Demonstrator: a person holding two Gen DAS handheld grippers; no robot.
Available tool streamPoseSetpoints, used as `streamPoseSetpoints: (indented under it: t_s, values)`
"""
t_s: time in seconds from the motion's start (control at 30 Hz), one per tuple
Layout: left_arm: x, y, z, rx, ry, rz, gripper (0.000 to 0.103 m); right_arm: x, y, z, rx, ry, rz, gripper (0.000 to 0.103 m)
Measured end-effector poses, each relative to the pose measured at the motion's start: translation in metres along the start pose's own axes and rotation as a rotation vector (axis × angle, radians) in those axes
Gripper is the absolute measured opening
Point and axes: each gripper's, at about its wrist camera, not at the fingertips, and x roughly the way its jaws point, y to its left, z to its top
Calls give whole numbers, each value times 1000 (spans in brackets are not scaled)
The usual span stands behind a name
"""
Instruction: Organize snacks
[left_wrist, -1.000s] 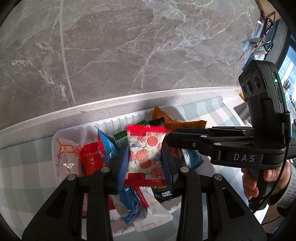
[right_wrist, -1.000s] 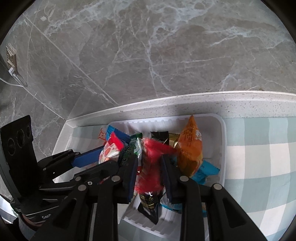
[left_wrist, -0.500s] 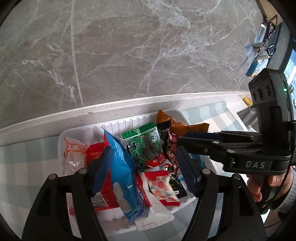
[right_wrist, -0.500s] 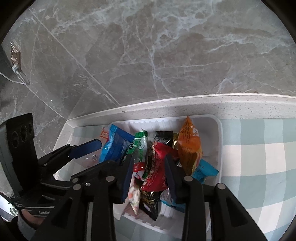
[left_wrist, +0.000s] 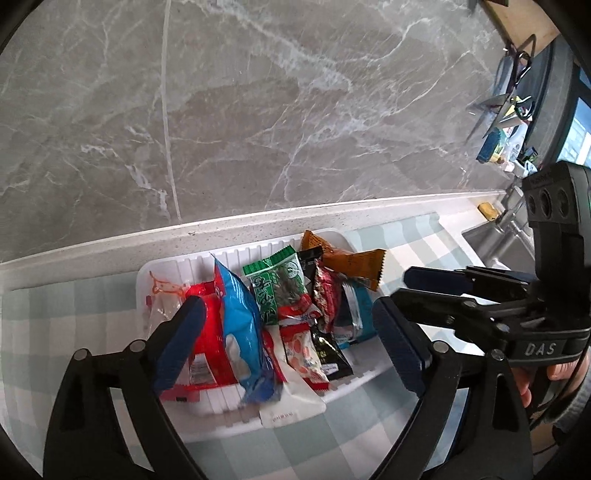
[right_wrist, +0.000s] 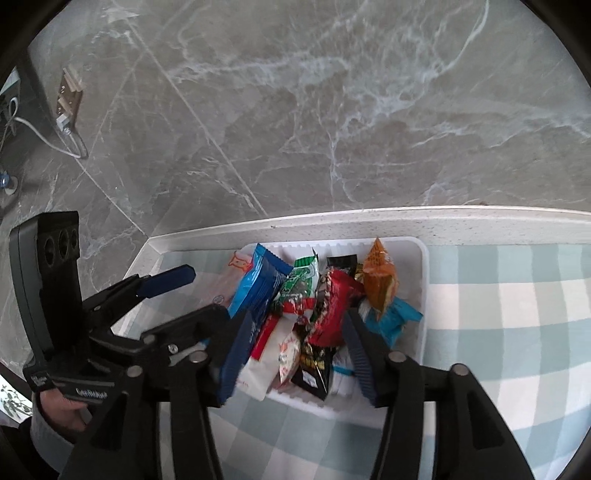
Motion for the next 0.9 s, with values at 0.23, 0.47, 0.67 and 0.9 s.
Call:
streamPoseSetpoints:
  t_s: [0.23,0.47,0.67,0.9]
  values:
    - [-33,-17,-16,4,-13,10,99,-45,10,-27,-58,-77,-122,83]
    - [-74,-43,-32,41,-43,43,99,-91,18,-52,-88,-143,-236,92]
    - [-106,-68,-44,98,-73,76,99,-123,32,-73,-124,-186,-294,93]
    - [-134,-85,-56,127,-90,85,99,-144,45,-91,-139,-214,-328,93]
